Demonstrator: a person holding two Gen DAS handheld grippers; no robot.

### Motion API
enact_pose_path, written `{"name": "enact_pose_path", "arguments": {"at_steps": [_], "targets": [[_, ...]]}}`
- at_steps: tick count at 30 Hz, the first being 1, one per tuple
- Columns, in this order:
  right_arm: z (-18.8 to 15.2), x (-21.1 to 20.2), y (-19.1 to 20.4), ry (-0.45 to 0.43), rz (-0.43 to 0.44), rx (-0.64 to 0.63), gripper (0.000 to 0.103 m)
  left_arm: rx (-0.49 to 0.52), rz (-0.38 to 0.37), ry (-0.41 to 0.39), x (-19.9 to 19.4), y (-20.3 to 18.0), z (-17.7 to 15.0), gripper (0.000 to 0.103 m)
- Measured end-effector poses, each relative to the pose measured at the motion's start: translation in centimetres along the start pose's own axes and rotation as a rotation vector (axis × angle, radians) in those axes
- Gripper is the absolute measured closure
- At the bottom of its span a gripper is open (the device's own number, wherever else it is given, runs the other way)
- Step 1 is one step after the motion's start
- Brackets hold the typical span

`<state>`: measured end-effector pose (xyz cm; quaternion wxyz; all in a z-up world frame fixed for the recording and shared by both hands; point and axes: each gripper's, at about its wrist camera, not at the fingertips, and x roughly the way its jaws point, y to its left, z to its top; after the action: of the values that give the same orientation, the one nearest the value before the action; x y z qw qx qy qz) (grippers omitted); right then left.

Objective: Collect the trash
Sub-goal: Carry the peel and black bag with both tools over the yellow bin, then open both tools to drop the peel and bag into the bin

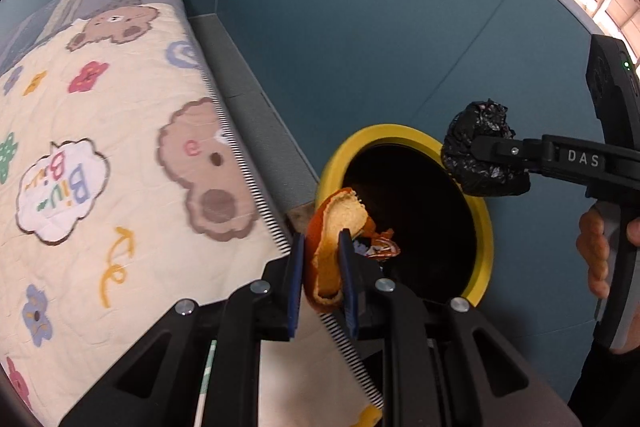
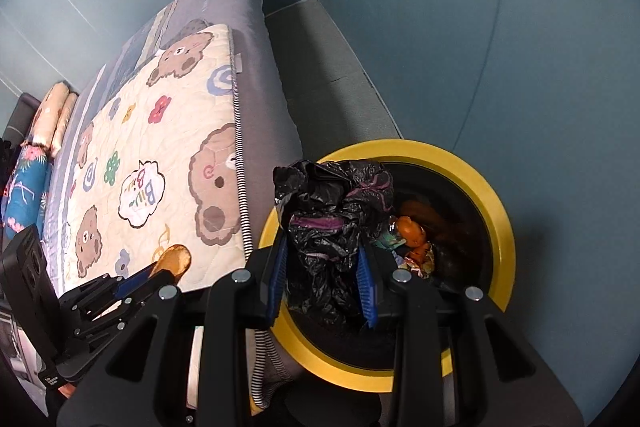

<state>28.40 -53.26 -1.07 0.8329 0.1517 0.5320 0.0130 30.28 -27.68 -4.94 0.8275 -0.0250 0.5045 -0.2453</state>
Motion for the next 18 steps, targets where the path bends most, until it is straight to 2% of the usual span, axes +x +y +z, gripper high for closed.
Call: {"name": "enact_pose_path", "arguments": {"at_steps": [8, 18], "targets": [[0.0, 0.7, -3.2, 0.011, 0.018, 0.056, 0.073, 0.025, -0.019, 0.033, 2.7, -2.8, 0.4, 0.087], [0.6, 3.8, -5.7, 0.053, 0.028, 0.11, 0.073, 0.045, -0.024, 0.075, 5.7, -4.6, 1.0, 0.086]]}}
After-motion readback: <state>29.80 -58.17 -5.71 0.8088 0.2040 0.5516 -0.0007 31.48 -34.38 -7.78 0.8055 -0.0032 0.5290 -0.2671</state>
